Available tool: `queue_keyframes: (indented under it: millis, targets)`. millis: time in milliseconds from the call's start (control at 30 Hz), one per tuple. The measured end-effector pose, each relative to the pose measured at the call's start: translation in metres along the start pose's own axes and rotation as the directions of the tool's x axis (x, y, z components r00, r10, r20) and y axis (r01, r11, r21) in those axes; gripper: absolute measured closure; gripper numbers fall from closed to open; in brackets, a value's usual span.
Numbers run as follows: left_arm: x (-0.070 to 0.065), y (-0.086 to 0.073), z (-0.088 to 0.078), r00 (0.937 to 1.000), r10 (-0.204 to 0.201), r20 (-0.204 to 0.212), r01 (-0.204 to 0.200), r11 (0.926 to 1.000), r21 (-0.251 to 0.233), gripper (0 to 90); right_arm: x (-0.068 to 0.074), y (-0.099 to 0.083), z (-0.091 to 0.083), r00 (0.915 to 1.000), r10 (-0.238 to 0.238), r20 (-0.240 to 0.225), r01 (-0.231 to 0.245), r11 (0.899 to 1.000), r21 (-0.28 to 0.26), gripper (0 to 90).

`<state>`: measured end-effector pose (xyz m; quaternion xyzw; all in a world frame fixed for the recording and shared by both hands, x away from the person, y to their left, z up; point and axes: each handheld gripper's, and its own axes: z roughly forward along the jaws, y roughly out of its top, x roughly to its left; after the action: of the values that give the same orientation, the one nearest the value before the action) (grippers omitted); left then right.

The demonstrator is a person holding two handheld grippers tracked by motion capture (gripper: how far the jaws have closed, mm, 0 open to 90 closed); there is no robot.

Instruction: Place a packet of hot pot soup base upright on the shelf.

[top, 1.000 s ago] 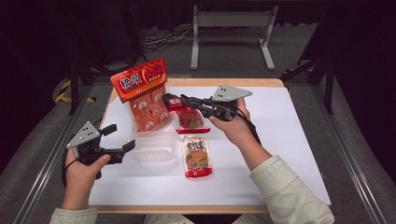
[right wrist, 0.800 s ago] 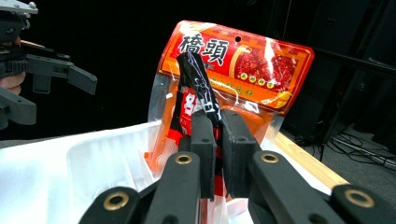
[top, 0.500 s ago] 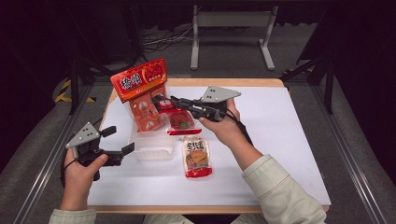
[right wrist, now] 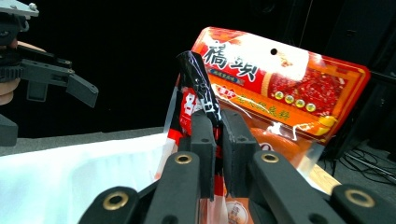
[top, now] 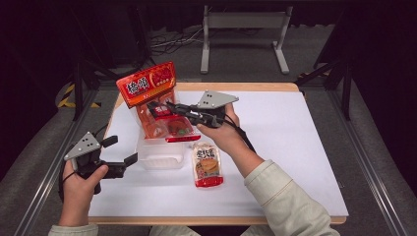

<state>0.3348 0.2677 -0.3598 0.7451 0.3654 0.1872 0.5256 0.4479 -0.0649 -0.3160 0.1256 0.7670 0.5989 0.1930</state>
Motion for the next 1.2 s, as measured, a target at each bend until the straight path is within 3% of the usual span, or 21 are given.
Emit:
queue_keyframes:
  millis: [567,1200]
  targets:
    - [0.003,0.0,-0.002,1.0,-0.002,0.002,0.002,1.0,-0.004,3.9,0.004,-0.005,0.036,0.9996,-0.017,-0.021,0.017,1.0,-0.003,84.3]
    - [0.003,0.0,0.002,1.0,-0.003,0.009,0.003,1.0,0.003,3.9,0.008,-0.014,0.054,0.9991,-0.033,-0.028,0.033,0.999,-0.004,84.1]
